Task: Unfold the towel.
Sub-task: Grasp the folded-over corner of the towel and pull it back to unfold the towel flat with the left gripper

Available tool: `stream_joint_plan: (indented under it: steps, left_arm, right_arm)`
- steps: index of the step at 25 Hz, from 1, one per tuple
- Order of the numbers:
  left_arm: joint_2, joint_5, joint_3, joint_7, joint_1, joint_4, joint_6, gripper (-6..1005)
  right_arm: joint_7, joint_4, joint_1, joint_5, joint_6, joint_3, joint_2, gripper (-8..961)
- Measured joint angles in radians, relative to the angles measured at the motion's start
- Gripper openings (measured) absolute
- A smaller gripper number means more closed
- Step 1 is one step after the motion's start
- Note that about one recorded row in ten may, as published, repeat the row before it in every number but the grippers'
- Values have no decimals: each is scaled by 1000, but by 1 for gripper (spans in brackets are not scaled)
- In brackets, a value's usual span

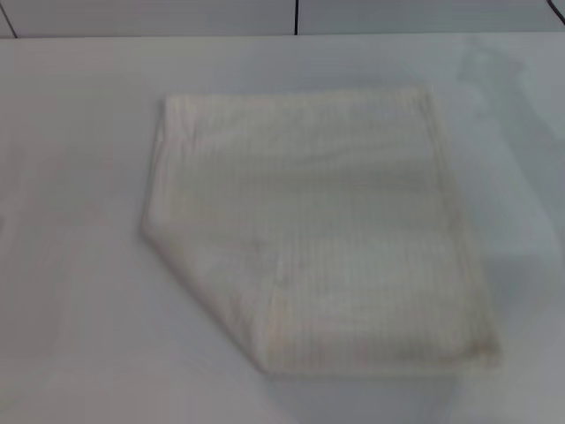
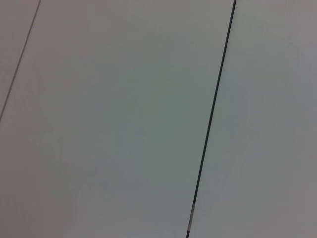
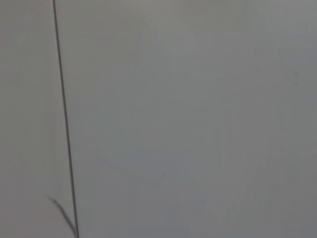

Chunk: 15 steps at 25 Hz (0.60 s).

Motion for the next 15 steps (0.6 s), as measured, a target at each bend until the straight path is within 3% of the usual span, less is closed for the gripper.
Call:
stream_joint_plan:
  steps: [9, 15]
  left_arm:
    - [-1, 0, 0, 0, 0, -25, 12, 795]
    - [0, 4, 3, 0, -14, -20, 11, 793]
  right_arm:
    - [0, 16, -9, -4, -1, -6, 0, -2]
    - [0, 4, -9, -5, 44, -87, -7, 4]
